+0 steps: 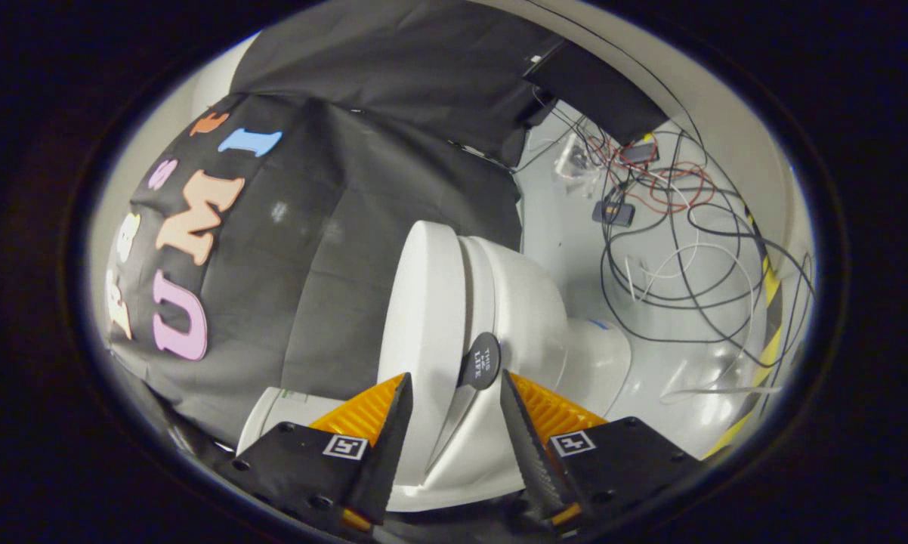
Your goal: Open the toilet lid.
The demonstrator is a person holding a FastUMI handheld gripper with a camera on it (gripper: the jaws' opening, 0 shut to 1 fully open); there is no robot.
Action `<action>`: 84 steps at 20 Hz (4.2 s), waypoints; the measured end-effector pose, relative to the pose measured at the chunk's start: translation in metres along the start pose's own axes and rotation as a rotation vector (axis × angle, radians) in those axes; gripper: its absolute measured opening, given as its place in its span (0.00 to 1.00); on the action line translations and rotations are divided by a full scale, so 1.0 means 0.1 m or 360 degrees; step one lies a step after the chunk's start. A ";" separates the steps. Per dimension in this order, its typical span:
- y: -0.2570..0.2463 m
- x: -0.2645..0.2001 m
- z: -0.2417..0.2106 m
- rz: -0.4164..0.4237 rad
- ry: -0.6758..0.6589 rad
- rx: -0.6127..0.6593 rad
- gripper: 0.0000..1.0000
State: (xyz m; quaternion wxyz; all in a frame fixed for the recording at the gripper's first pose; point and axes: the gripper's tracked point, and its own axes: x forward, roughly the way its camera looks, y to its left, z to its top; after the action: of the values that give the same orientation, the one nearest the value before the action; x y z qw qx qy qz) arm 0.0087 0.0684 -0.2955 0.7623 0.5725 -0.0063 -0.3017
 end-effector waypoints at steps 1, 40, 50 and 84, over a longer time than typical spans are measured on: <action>-0.01 0.03 0.03 0.0001 -0.0010 0.0041 0.73; 1.80 -0.47 -0.19 0.0419 -0.0148 -0.0936 0.05; 2.61 -0.66 -0.80 0.0717 -0.0060 -0.1429 0.07; 3.73 -0.91 -1.30 0.1287 0.0043 -0.1850 0.97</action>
State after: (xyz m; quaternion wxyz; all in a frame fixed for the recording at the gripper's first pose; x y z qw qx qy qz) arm 0.1499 0.2847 0.0171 0.9968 0.0293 -0.0468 0.0576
